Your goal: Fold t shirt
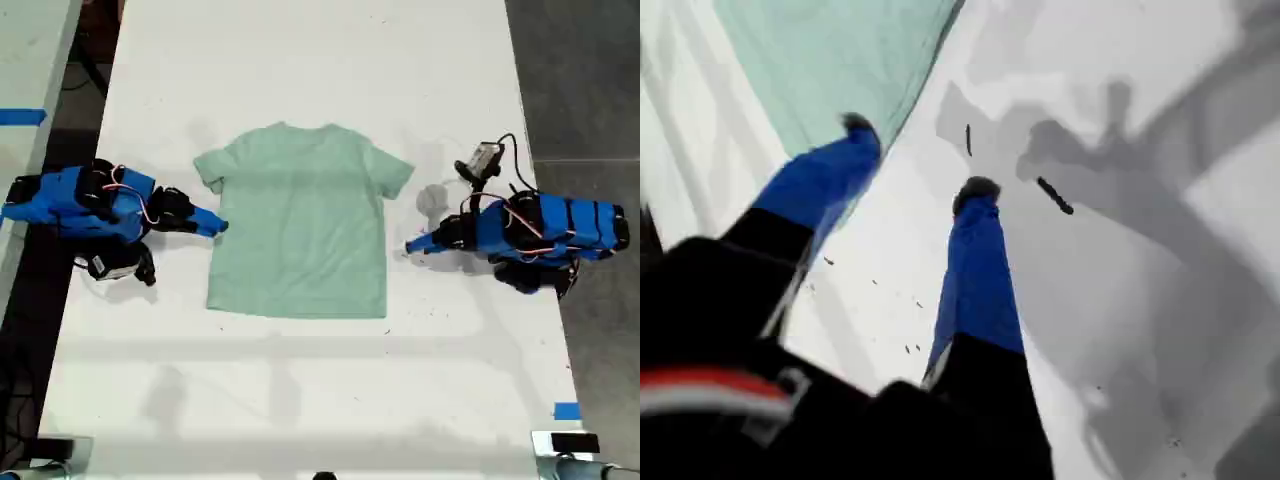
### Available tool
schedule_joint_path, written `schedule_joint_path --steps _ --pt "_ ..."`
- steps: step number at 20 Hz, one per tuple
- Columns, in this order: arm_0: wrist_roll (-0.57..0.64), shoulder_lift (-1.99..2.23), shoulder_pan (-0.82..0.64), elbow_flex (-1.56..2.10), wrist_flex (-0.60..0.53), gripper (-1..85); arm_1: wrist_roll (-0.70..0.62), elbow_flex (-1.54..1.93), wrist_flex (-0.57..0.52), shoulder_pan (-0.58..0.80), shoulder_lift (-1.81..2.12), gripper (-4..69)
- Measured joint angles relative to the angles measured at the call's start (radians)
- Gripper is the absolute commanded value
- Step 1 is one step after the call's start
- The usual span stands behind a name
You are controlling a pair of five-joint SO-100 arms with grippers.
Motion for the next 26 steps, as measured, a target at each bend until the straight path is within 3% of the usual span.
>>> schedule_joint_path --steps 3,6,7,9,13,18,22,23,24,26 --pt "0.0 0.0 0.0 0.0 0.0 11.4 -0.014 0.0 0.0 0.012 0.0 -0.3" --pt "0.0 0.0 0.0 0.0 0.0 11.4 -0.106 -0.057 -0.046 0.02 -0.029 3.2" --pt "0.0 0.0 0.0 0.0 0.0 11.4 -0.158 -0.121 -0.044 0.083 -0.115 13.4" --pt "0.0 0.0 0.002 0.0 0.0 11.4 -0.273 -0.319 -0.044 0.252 -0.411 22.1" --pt "0.0 0.0 0.0 0.0 0.0 11.4 -0.457 -0.753 -0.044 0.503 -1.025 24.5" --pt "0.0 0.0 0.0 0.0 0.0 11.4 -0.557 -1.134 -0.044 0.744 -1.546 23.1" --pt "0.0 0.0 0.0 0.0 0.0 11.4 -0.591 -1.33 -0.1 0.813 -1.856 23.3" --pt "0.0 0.0 0.0 0.0 0.0 11.4 -0.594 -1.368 -0.114 0.813 -1.93 14.7" --pt "0.0 0.0 0.0 0.0 0.0 11.4 -0.594 -1.404 -0.12 0.821 -2.005 0.0" --pt "0.0 0.0 -0.002 0.0 0.002 11.4 -0.594 -1.497 -0.117 0.834 -2.117 0.1"
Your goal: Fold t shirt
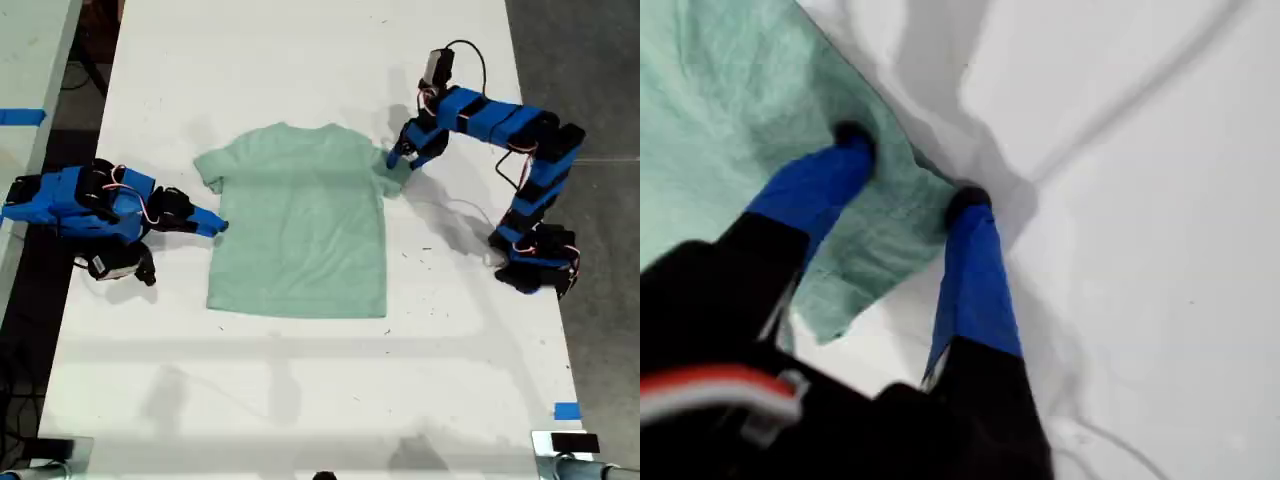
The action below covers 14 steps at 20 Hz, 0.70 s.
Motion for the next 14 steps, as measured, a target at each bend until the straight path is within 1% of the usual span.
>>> schedule_joint_path --steps 2,4,6,8,11,12,13,14 --pt "0.0 0.0 0.0 0.0 0.0 11.4 0.0 -0.064 0.025 -0.014 -0.034 0.1" --pt "0.0 0.0 0.0 0.0 0.0 11.4 -0.006 -0.1 0.083 -0.015 -0.021 0.1" --pt "0.0 0.0 0.002 0.0 0.0 11.4 -0.009 -0.143 0.101 -0.06 0.049 0.1" --pt "0.0 0.0 0.0 0.0 0.0 11.4 -0.009 -0.249 0.12 -0.173 0.112 0.1" --pt "0.0 0.0 0.0 0.0 0.0 11.4 0.009 -0.347 0.104 -0.382 0.121 0.2" --pt "0.0 0.0 0.0 0.0 0.0 11.4 0.021 -0.348 0.078 -0.439 0.121 1.7" --pt "0.0 0.0 0.0 0.0 0.0 11.4 0.031 -0.348 0.043 -0.485 0.12 9.5" --pt "0.0 0.0 0.0 0.0 0.0 11.4 0.034 -0.348 0.008 -0.518 0.12 21.3"
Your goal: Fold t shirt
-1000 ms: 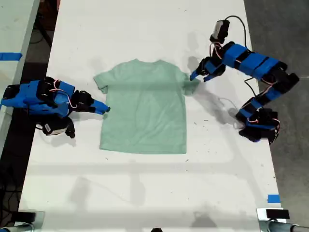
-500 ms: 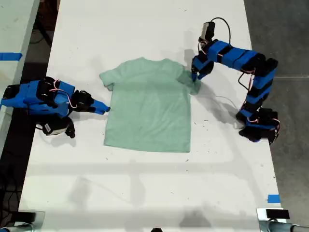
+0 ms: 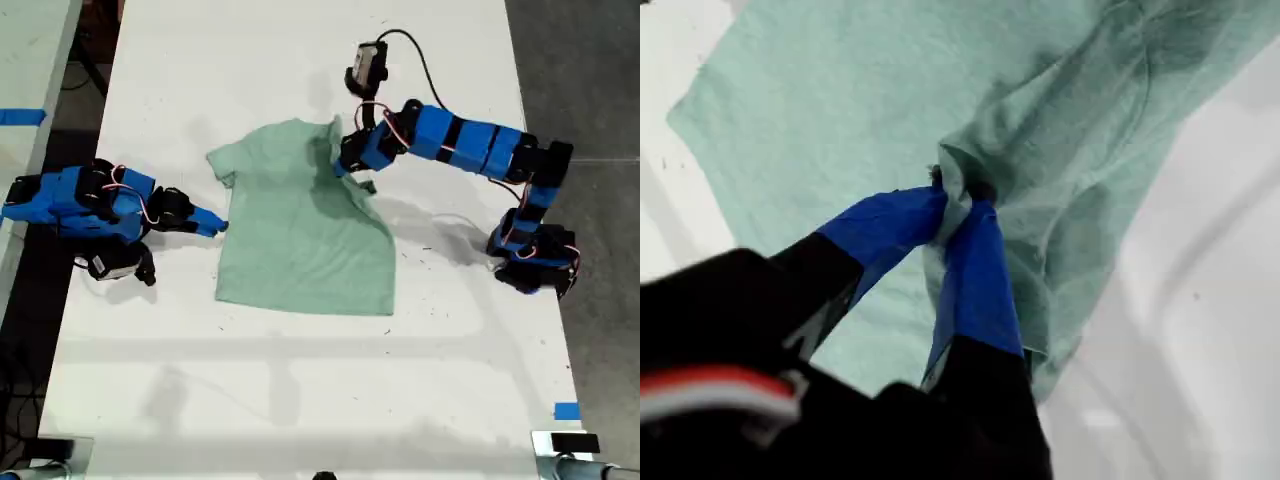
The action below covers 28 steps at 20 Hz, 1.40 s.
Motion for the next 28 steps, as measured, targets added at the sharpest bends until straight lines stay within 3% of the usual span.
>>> schedule_joint_path --steps 4,5,11,20,23,28 --pt "0.0 0.0 0.0 0.0 0.0 11.4 -0.009 0.0 0.02 -0.011 0.012 21.8" --pt "0.0 0.0 0.0 0.0 0.0 11.4 -0.009 0.002 0.055 0.012 0.049 -0.8" --pt "0.0 0.0 0.0 0.0 0.0 11.4 0.005 0.27 0.242 0.109 0.584 -1.5" --pt "0.002 0.0 0.0 0.0 0.0 11.4 0.236 1.582 0.167 -0.275 1.934 -1.2" --pt "0.032 0.0 -0.043 0.0 0.0 11.4 0.249 1.81 0.107 -0.293 1.98 -1.2" --pt "0.035 0.0 -0.069 0.0 0.0 11.4 0.327 1.829 0.104 -0.278 1.999 -1.2"
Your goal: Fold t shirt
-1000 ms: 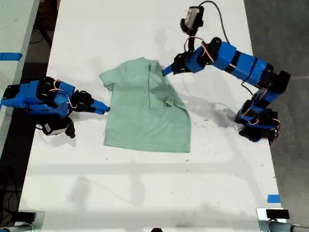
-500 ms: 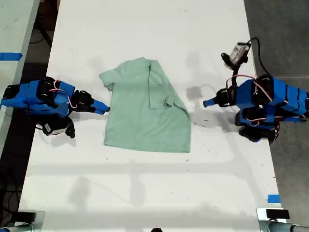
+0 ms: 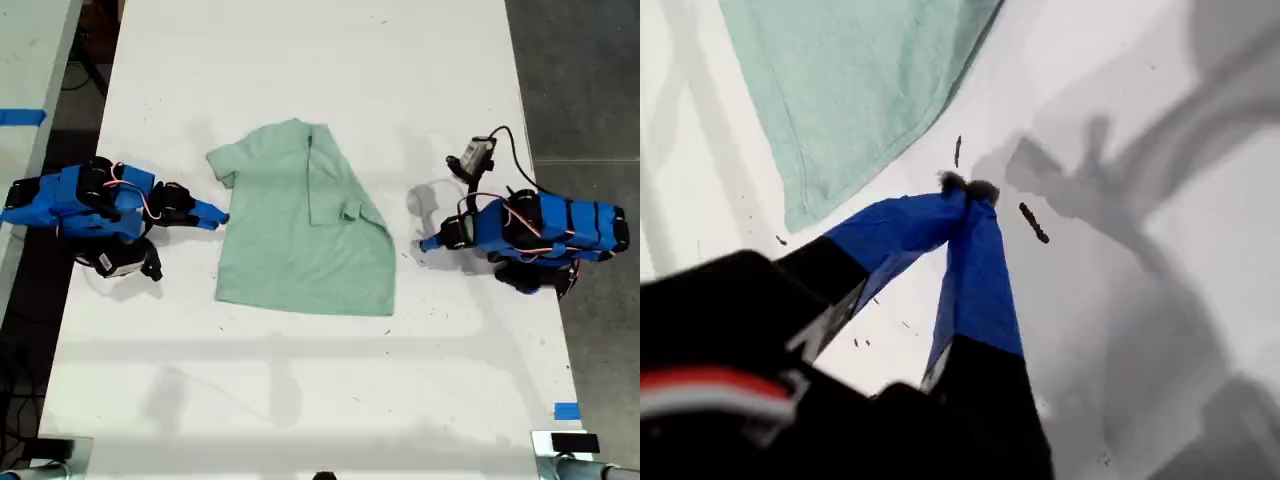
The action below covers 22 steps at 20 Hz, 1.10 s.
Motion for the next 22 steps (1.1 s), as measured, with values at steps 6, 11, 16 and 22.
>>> schedule_joint_path --steps 6,11,16,22 --pt "0.0 0.0 0.0 0.0 0.0 11.4 0.031 0.003 0.003 -0.002 0.0 -1.2" --pt "0.0 0.0 0.0 0.0 0.0 11.4 0.031 0.005 0.003 -0.002 0.0 -1.2" --pt "0.0 0.0 0.002 0.0 0.0 11.4 0.031 0.005 0.003 -0.002 0.0 -1.2" --pt "0.0 0.0 0.002 0.0 0.0 11.4 0.031 0.005 0.003 -0.002 0.0 -1.2"
